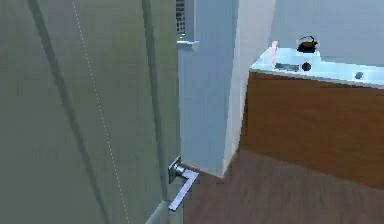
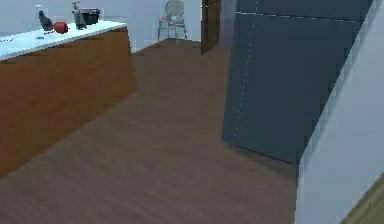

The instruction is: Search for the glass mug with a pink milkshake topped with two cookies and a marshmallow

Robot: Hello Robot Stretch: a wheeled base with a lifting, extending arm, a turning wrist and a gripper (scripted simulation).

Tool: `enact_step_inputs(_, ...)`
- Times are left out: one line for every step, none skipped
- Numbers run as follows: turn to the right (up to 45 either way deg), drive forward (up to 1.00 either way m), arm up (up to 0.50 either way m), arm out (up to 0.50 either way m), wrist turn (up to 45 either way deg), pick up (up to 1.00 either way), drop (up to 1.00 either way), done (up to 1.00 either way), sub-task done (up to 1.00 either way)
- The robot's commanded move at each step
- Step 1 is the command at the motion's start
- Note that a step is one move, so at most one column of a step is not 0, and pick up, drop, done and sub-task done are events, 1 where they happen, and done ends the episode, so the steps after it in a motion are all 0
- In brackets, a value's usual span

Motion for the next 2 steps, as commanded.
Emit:
enact_step_inputs(45.0,0.0,0.0,0.0,0.0,0.0,0.0,0.0,0.0)
enact_step_inputs(27.0,0.0,0.0,0.0,0.0,0.0,0.0,0.0,0.0)
